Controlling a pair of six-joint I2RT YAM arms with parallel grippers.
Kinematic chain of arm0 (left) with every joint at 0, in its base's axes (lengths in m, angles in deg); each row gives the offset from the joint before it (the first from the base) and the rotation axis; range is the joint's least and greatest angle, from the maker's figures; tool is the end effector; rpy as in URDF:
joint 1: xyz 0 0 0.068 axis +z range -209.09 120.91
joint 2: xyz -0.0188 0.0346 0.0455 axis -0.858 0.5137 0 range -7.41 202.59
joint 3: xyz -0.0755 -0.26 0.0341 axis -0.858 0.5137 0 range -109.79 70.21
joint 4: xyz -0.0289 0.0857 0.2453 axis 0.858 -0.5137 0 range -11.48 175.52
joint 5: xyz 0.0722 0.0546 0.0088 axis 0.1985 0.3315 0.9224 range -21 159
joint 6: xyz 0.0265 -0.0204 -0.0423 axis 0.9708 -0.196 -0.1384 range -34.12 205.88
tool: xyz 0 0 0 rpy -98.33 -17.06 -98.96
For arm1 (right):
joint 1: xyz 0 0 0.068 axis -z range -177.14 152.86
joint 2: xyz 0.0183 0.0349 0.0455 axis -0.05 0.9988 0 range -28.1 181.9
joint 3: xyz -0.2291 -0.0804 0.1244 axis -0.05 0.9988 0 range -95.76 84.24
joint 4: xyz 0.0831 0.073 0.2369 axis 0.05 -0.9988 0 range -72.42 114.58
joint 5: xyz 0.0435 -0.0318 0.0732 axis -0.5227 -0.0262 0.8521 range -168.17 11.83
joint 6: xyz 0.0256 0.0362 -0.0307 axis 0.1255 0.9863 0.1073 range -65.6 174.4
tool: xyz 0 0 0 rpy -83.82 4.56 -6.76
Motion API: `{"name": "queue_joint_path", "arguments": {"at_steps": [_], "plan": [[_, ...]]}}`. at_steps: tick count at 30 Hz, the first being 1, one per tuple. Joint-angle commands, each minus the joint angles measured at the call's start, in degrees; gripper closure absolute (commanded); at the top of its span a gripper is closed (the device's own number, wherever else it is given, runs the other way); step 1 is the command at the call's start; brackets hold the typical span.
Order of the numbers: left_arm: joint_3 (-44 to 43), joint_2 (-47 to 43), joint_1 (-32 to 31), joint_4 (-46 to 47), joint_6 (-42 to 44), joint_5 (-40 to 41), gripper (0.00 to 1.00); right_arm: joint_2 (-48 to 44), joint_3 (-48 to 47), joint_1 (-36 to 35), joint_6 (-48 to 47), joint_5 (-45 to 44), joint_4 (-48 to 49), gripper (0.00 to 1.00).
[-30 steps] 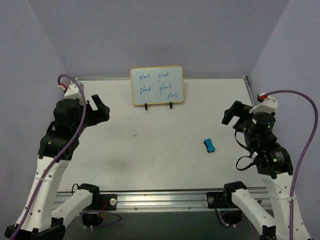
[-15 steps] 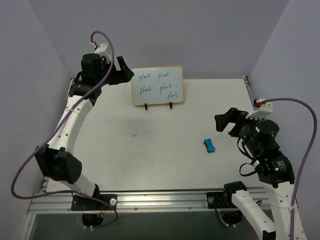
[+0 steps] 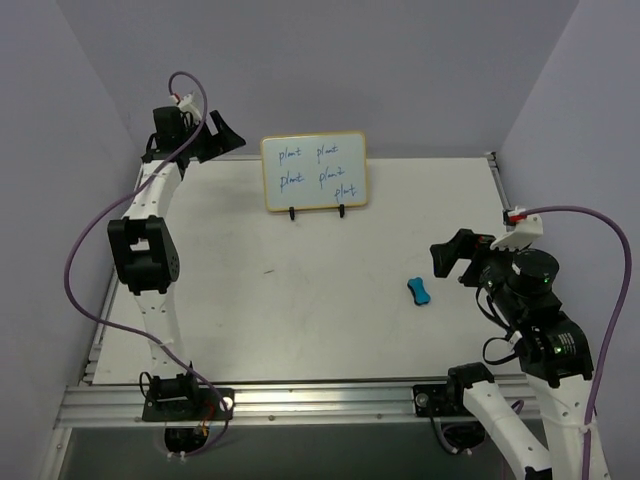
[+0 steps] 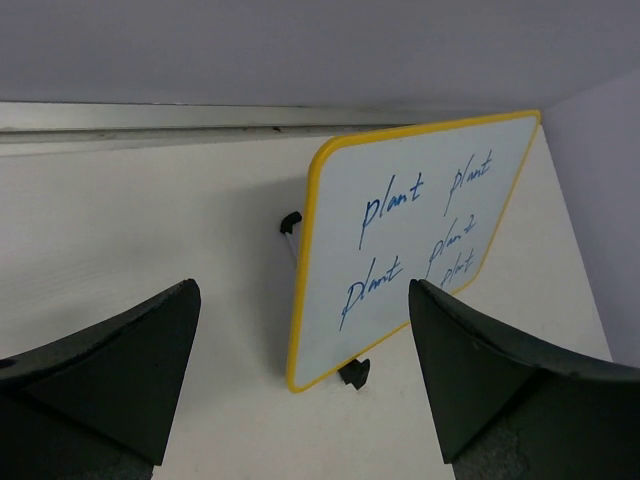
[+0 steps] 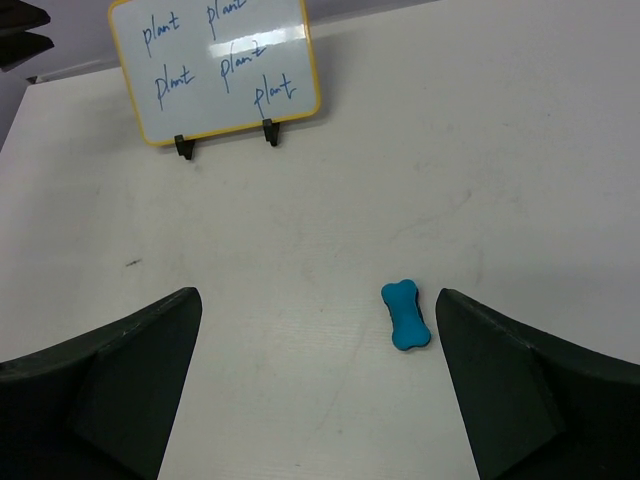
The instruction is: Erase the whiteboard
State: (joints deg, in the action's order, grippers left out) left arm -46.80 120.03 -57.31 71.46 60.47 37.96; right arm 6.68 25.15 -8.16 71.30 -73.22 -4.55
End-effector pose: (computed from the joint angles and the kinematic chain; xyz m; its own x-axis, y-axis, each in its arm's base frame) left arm 0.5278 -0.0019 0.2944 -0.5642 -0.3852 -0.7303 0.2218 0.7813 -0.5835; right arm 0.1082 0.0242 0.4105 -0.1589 0.2641 -0.9513 -0.2391 0.9246 0.2966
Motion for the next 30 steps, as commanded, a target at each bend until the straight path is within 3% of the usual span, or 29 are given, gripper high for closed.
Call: {"name": "queue_joint_path", "arguments": {"at_steps": [1,4,8,13,19,25,27,30], "plan": [[-7.2,6.0,0.9,9.1,0.4,-15.5,0.06,1.1,0.6,-0.4,-2.3,0.1,-0.8,0.00],[-15.4,12.2,0.9,6.4,1.3,-18.6,0.06,1.2,1.6,-0.4,-2.3,1.5,0.1,0.00],[-23.5,19.5,0.9,9.5,-3.8,-24.6,0.06,2.8,1.6,-0.4,-2.3,2.6,1.3,0.00],[-29.4,27.9,0.2,24.1,-17.4,-33.4,0.05,4.0,1.5,-0.4,-2.8,4.0,2.1,0.00],[-32.3,31.1,-1.2,20.2,-14.3,-30.0,0.03,5.0,2.1,-0.4,-2.7,5.2,2.9,0.00],[-36.0,36.4,-1.2,24.6,-20.1,-28.5,0.00,4.2,2.1,-0.4,-2.8,6.8,2.4,0.00],[-36.5,37.7,-1.2,28.3,-22.0,-28.9,0.06,4.1,2.0,-0.4,-3.2,7.0,2.2,0.00],[-38.5,39.5,-1.6,31.2,-25.1,-28.5,0.07,4.6,1.7,-0.4,-3.5,7.1,1.9,0.00]]}}
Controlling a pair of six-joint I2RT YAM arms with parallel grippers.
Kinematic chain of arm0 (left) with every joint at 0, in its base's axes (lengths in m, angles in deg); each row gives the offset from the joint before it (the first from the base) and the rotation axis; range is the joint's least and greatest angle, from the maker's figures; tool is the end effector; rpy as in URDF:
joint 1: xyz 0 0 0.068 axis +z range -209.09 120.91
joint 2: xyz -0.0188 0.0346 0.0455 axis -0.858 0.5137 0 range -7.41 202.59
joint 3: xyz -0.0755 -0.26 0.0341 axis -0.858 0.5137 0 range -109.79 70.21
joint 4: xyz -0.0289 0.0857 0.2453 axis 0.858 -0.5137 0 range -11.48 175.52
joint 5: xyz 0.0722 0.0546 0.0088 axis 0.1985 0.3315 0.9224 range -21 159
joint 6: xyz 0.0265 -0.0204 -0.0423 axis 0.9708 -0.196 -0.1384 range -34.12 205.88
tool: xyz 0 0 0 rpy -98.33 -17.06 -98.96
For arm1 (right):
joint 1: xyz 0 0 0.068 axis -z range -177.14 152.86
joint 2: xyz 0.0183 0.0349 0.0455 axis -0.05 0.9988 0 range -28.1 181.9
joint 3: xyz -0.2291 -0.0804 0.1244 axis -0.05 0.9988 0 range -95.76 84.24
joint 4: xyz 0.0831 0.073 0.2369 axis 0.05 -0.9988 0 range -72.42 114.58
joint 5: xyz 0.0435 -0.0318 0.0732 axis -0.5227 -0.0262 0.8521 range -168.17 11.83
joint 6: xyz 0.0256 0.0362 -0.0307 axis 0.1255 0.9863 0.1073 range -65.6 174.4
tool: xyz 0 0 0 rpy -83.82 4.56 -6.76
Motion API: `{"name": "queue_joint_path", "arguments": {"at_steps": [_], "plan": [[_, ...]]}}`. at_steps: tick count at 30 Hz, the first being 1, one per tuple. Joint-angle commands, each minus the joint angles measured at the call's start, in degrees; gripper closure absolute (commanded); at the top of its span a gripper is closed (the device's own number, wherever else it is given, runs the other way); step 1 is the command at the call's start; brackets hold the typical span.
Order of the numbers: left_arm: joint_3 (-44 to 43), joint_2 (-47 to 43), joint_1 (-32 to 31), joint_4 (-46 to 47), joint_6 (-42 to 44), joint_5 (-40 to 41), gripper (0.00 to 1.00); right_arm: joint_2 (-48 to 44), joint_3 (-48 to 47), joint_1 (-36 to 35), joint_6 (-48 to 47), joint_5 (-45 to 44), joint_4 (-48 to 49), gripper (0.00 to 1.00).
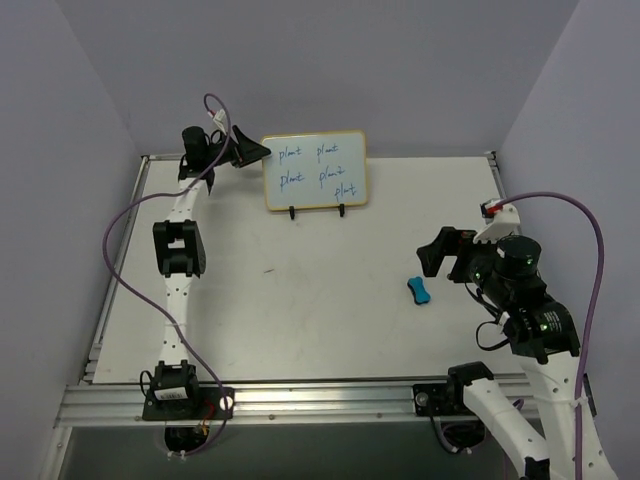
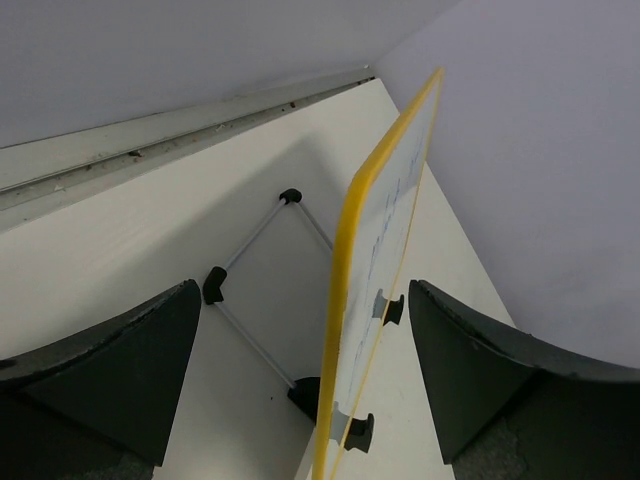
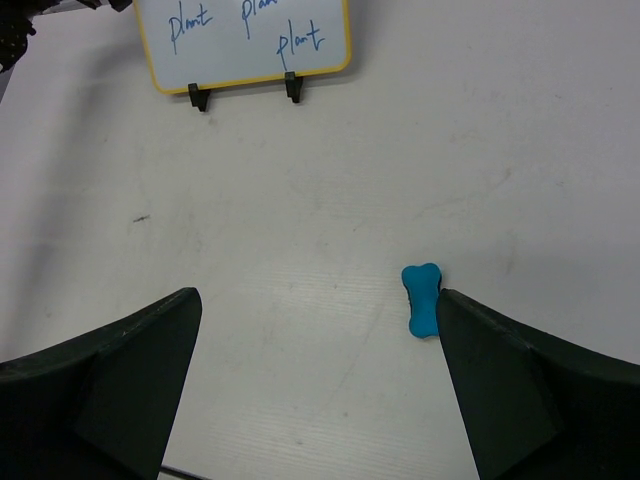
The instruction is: Erase the whiteboard
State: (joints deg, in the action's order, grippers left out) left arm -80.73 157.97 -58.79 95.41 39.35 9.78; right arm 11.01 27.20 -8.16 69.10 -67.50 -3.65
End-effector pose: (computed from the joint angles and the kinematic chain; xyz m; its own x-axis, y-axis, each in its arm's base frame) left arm 0.6199 -0.0273 0.1698 -0.6742 -0.3748 -0.6364 0.5297 0.3550 -0.7703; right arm 0.1333 0.0326 0.3931 -0.2629 0.2028 -0.9433 -0.3102 0.9080 0.2817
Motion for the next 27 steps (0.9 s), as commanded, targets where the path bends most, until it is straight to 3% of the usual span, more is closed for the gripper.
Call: {"name": "queue_joint_path", "arguments": {"at_steps": [1,10,11,15,27], "plan": [[-5.4,2.0,-1.6,7.1,-4.0,-0.4,0.07,0.4,-0.4,-0.4,-1.4,1.5,0.8,0.00],[-6.6,4.2,-3.1,12.8,-8.0,2.3,0.16,0.1,-0.8,-0.5,-1.4,3.0,0.3,0.01],[-7.0,4.9,-3.1,13.0,-8.1,2.7,0.22,0.0,-0.8,-0.4,-1.4,3.0,0.1,0.01],[-7.3,5.4,-2.9,14.8,-9.3,4.4,0.31,0.0,-0.4,-0.4,-1.3,3.3,-0.2,0.01],[-8.6,7.1,-3.4,18.4,-11.3,6.7,0.33,2.1,0.1,-0.5,-1.3,4.4,-0.4,0.03]]}}
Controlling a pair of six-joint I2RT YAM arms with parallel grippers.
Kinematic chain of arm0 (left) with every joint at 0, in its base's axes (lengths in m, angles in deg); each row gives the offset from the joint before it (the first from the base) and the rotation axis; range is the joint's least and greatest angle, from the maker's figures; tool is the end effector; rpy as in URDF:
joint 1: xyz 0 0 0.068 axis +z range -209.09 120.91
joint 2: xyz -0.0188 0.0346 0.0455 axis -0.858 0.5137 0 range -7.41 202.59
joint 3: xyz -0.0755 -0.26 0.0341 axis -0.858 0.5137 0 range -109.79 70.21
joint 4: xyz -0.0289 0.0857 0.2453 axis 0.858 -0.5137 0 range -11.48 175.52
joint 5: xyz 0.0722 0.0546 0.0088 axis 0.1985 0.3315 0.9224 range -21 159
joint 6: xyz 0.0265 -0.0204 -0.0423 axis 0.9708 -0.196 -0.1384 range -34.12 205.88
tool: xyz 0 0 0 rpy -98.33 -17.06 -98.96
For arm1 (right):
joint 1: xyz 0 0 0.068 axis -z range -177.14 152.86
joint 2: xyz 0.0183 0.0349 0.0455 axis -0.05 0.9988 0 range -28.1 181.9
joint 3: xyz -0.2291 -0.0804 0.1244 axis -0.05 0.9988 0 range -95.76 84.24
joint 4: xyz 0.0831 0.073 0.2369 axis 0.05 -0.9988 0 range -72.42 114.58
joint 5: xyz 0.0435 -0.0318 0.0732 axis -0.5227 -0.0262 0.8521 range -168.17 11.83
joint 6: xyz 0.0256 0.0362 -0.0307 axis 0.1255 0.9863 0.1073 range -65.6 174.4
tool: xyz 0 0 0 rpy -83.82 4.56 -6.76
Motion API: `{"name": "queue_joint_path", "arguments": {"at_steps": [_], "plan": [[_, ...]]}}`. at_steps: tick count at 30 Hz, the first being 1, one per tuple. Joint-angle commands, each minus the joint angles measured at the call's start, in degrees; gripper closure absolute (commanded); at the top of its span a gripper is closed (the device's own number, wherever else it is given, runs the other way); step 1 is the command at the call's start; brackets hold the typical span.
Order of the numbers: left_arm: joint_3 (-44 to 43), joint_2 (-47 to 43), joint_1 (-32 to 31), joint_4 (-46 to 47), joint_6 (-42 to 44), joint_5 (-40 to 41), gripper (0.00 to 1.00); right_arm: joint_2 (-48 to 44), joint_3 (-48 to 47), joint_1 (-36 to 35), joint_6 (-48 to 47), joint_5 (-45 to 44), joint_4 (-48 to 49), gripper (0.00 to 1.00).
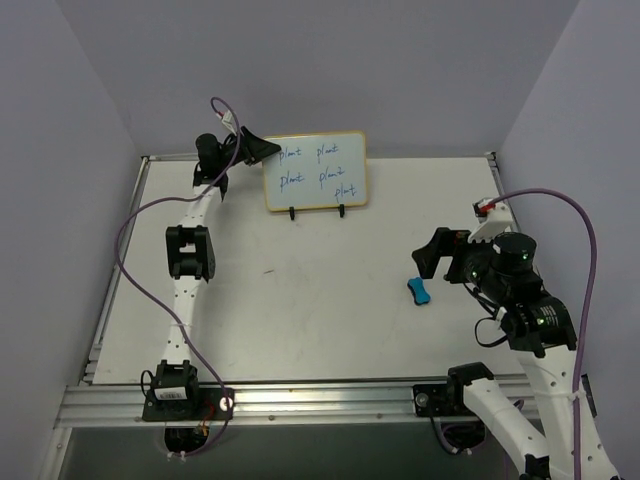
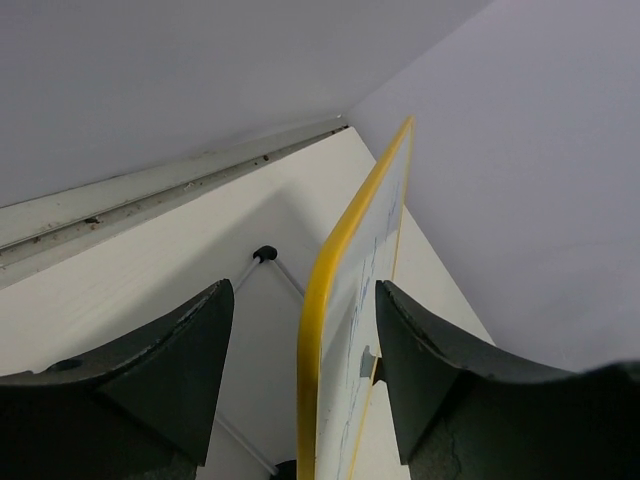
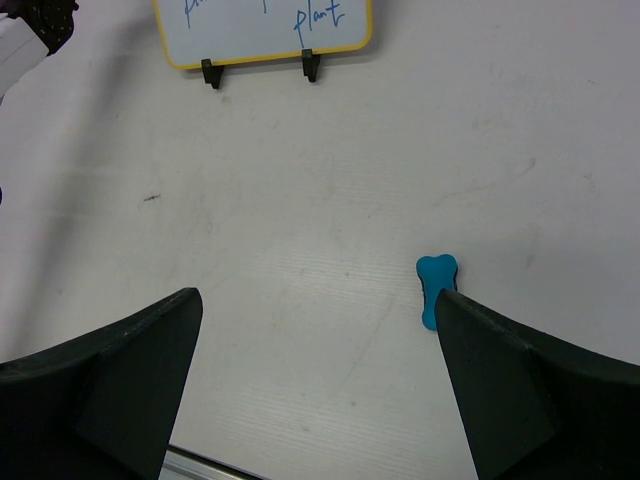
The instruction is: Erase the whiteboard
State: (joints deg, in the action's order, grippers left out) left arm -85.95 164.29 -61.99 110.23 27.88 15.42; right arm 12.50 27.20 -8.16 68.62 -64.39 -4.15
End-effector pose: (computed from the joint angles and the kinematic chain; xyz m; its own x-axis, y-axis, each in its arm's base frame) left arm 0.6251 -0.0603 0.1589 -0.6140 -0.4729 -0.6319 0.5713 0.2862 -0.7692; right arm 0.1394 0.0358 0.3891 -0.3043 0.1838 -0.9347 -0.3502 0.8909 0.2892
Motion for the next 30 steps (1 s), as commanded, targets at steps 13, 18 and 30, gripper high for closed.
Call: {"name": "queue_joint_path", "arguments": {"at_steps": [13,18,30], "plan": [[-3.5,1.8,-0.4,7.8,-1.5,1.9,0.52,1.7,1.3,-0.5,-0.3,2.0,0.5,0.05],[-2.6,2.0,-0.4,10.4,-3.2,1.6,0.71,1.8,1.7,-0.5,-0.2,2.4,0.5,0.05],[4.1,-0.7,0.5,21.2,-8.8,1.1,0.98,1.4,1.7,-0.4,-0.2,3.0,0.5,0.05]]}}
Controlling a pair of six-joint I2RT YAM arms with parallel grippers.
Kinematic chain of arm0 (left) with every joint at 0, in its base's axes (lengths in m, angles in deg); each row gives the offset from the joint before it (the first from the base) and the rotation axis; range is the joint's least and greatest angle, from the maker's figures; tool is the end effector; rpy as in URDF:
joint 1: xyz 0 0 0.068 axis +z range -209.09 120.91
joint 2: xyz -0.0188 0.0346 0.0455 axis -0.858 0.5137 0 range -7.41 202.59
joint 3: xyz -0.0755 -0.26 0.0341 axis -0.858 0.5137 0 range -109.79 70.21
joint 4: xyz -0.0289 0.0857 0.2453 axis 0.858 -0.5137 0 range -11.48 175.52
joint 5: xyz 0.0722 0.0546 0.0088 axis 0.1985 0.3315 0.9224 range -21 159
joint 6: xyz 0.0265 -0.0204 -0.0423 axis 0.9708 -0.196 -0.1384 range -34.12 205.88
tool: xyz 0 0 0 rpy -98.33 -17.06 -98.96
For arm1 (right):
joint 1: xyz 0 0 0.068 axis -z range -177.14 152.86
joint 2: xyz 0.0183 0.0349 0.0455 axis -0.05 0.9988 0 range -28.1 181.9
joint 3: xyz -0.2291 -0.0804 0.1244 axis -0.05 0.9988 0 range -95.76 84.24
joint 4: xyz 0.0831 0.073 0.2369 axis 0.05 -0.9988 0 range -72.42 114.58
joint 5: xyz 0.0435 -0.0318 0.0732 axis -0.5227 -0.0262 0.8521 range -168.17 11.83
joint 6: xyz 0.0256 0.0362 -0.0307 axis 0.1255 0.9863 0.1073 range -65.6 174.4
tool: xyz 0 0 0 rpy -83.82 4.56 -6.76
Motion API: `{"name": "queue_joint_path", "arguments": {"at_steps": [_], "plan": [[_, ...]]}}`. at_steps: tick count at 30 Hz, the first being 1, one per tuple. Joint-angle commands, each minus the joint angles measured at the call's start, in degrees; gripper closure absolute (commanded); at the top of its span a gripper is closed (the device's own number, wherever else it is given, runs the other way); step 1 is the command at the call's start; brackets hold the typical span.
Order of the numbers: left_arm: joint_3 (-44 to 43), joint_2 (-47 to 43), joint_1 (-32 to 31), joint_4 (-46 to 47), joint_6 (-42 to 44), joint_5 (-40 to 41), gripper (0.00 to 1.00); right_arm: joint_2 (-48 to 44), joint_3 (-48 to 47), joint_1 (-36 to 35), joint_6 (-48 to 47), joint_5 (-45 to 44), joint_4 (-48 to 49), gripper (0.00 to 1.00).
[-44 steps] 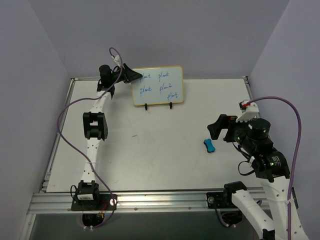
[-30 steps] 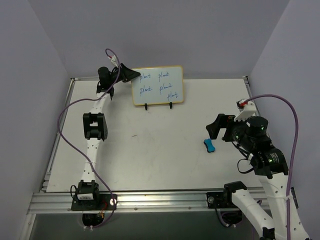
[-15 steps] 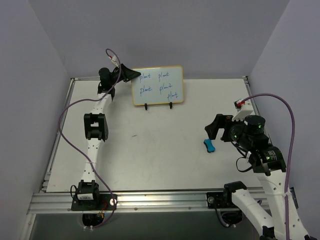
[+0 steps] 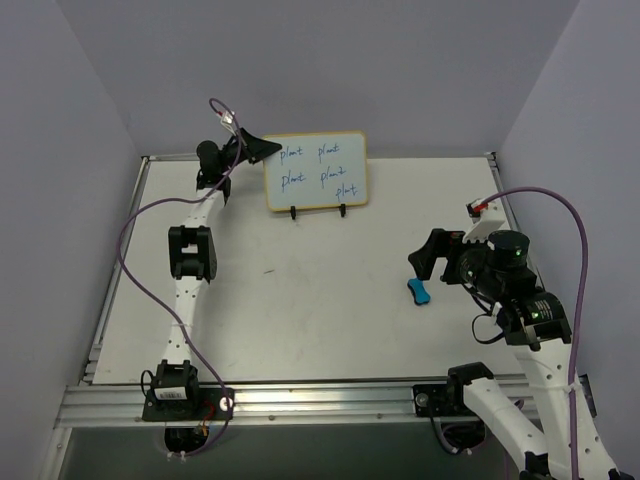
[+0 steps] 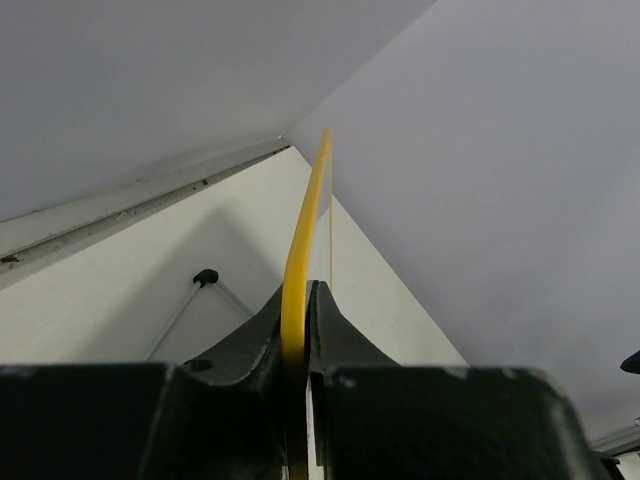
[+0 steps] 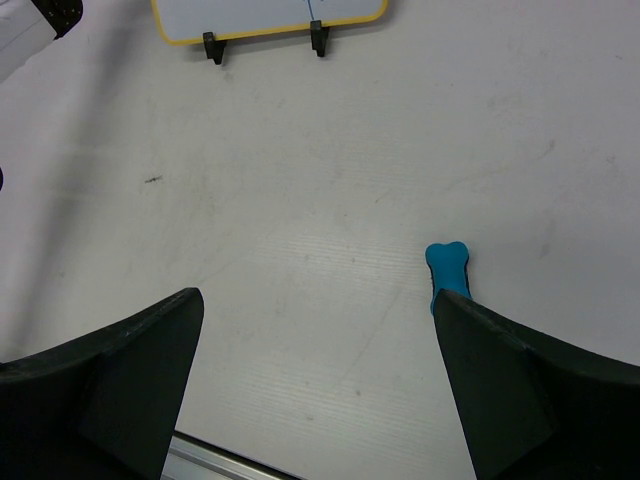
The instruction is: Erase the whiteboard
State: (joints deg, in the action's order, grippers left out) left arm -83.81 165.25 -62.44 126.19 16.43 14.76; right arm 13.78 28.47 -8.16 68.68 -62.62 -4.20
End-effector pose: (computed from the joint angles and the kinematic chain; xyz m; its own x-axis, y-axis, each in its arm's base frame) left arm 0.6184 -0.0651 0.1613 -0.6037 -0.5127 -0.6105 0.6262 0.1690 -0.7612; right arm 0.1470 0.0383 0.3790 -0.3527 0.1734 -0.9195 -0.3628 0.8805 0.3052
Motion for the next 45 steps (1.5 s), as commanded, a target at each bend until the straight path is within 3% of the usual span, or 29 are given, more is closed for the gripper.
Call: {"name": "queue_joint_path", "arguments": {"at_steps": [1,8,22,32,45], "plan": [[2.5,-1.9,1.0,5.9,2.5,1.8,0.98,0.0,0.4,-0.5,-0.2,1.2,0.6,0.05],[1.5,0.3,1.9,12.6,-2.3,1.9,0.98,-0.6,0.1,-0.4,-0.4,1.1,0.0,0.06],[2.2,0.0,2.1,15.3,-7.9,6.7,0.98,-1.5,0.5,-0.4,0.3,1.1,0.4,0.06],[1.6,0.9,1.7,24.0,-15.9,7.4,0.98,-1.5,0.8,-0.4,0.4,0.9,0.4,0.06],[0.7,-2.0,1.4,23.9,-14.4,9.6,0.98,-2.2,1.1,-0.4,0.7,1.1,0.2,0.06]]}}
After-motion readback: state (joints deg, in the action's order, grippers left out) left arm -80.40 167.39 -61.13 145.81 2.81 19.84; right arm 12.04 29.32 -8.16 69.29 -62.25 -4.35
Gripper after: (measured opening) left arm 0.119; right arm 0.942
